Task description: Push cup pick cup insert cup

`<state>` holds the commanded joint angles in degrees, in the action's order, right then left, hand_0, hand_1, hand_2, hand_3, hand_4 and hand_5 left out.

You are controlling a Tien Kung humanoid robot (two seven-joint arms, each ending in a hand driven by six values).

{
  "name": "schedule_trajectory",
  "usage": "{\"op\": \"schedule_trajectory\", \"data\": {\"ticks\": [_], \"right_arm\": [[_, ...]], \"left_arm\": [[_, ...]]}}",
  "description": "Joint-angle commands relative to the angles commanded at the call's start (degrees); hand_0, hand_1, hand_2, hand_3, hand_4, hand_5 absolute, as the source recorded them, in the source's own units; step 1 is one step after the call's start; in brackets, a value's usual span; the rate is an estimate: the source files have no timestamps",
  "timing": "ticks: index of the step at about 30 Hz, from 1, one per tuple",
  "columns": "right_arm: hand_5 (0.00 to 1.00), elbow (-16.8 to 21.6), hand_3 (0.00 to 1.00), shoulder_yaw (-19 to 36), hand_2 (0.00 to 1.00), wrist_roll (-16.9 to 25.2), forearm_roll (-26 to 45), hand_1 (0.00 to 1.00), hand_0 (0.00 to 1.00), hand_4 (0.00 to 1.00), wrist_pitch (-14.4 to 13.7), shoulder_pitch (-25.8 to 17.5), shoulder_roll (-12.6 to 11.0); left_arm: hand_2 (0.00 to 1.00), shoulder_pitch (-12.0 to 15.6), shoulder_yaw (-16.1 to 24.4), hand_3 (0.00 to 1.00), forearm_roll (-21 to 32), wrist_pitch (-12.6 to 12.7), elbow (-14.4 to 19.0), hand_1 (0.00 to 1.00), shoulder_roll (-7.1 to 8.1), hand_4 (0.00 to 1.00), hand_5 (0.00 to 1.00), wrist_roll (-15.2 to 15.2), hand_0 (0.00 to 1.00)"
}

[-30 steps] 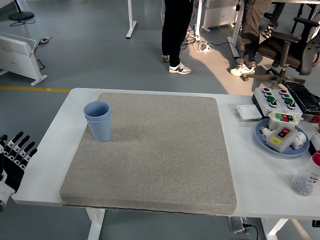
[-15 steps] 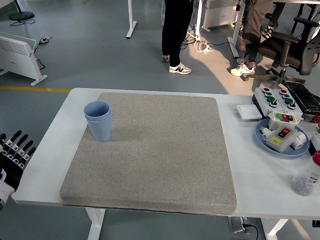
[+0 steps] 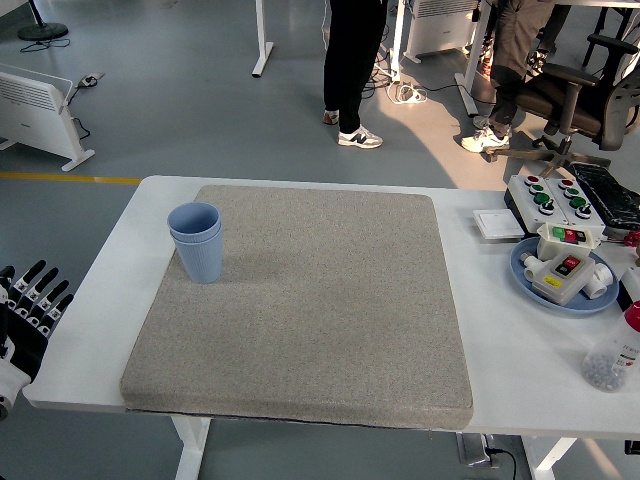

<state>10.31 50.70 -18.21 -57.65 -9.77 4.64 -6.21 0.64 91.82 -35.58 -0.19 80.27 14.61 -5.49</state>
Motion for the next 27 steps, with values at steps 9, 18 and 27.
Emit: {"op": "schedule_trajectory", "data": {"ticks": [9,18,27], "right_arm": [[0.743,0.00,0.641,-0.07,0.644,-0.14,-0.22,0.547,0.530,0.222,0.05,-0.04,0.02],[0.745,0.00,0.641,-0.06,0.644,-0.14,-0.26,0.547,0.530,0.222,0.02,-0.19,0.05],[0.744,0.00,0.641,-0.12,0.644,-0.24,-0.65,0.547,0.530,0.222,0.11,-0.63,0.01]], "left_arm": [[0.898,-0.07,0.14,0.859,-0.35,-0.36,-0.18,0.873,-0.06,0.611,0.998,-0.04,0.869],[0.900,-0.01,-0.12,0.860,-0.59,-0.53,-0.40,0.874,-0.11,0.617,0.998,0.11,0.869],[0.900,0.32,-0.16,0.861,-0.67,-0.47,-0.47,0.874,-0.05,0.621,0.998,0.13,0.869]]}}
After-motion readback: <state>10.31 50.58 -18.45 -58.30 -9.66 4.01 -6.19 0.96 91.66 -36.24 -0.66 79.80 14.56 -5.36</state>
